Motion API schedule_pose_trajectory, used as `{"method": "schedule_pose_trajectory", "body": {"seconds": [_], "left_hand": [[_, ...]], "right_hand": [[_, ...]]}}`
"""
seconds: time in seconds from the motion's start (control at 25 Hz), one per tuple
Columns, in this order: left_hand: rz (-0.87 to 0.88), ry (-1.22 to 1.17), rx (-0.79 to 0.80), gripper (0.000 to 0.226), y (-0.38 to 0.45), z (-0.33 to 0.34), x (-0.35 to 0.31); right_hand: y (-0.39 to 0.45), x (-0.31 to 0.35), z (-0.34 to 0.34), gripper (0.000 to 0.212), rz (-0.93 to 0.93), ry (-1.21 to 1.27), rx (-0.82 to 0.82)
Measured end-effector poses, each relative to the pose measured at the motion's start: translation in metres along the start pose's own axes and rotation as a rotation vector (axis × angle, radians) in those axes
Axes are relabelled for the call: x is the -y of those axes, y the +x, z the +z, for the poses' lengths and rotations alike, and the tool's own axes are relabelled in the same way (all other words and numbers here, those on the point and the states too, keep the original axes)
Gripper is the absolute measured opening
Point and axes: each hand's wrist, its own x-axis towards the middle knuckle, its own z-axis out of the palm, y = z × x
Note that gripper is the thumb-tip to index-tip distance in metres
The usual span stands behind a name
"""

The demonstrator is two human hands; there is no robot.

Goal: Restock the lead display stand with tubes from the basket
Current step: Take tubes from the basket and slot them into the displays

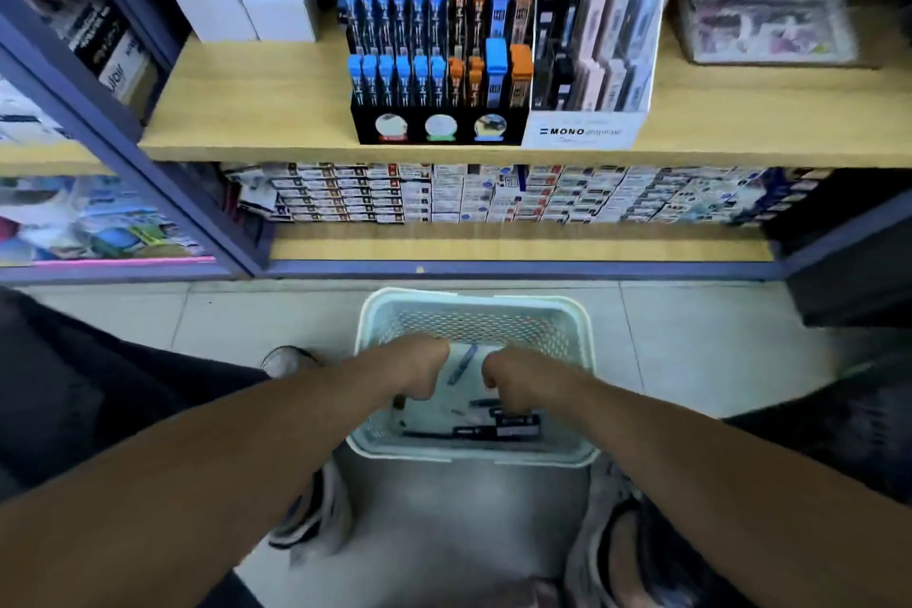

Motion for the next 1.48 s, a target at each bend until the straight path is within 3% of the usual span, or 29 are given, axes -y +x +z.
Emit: {"method": "schedule_pose_trajectory", "body": {"seconds": [0.08,0.4,0.56,0.76,0.92,1.08,1.2,1.32,1.48], "left_hand": [[0.016,0.001,0.01,0.013,0.018,0.029,0.004],[0.099,0.009,-0.03,0.034,0.069,0.089,-0.023],[0.104,0.027,-0.044,0.055,0.082,0.101,-0.027],[0.105,0.11,-0.118,0.052,0.089,0.093,-0.021],[0.042,0.052,-0.204,0.052,0.089,0.08,-0.005],[0.125,0.142,0.055,0.04,0.083,0.077,-0.002],[0.184,0.247,0.17,0.035,0.081,0.082,-0.003],[0.271,0.3,0.112,0.028,0.082,0.083,-0.005],[0.243,0.273,0.002,0.025,0.082,0.095,0.002]], "right_hand": [[0.008,-0.01,0.024,0.024,-0.025,-0.097,0.044],[0.045,-0.011,0.058,0.046,-0.002,-0.296,0.016],[0.053,-0.013,0.063,0.048,-0.026,-0.301,-0.03],[0.066,-0.026,0.066,0.049,-0.019,-0.218,-0.149],[0.07,-0.029,0.068,0.067,0.025,-0.133,-0.117],[0.068,-0.012,0.075,0.033,-0.053,-0.268,-0.056],[0.069,-0.007,0.079,0.03,-0.09,-0.315,-0.038],[0.07,-0.01,0.076,0.029,-0.058,-0.264,-0.048],[0.067,-0.011,0.069,0.027,0.057,-0.164,-0.106]]}}
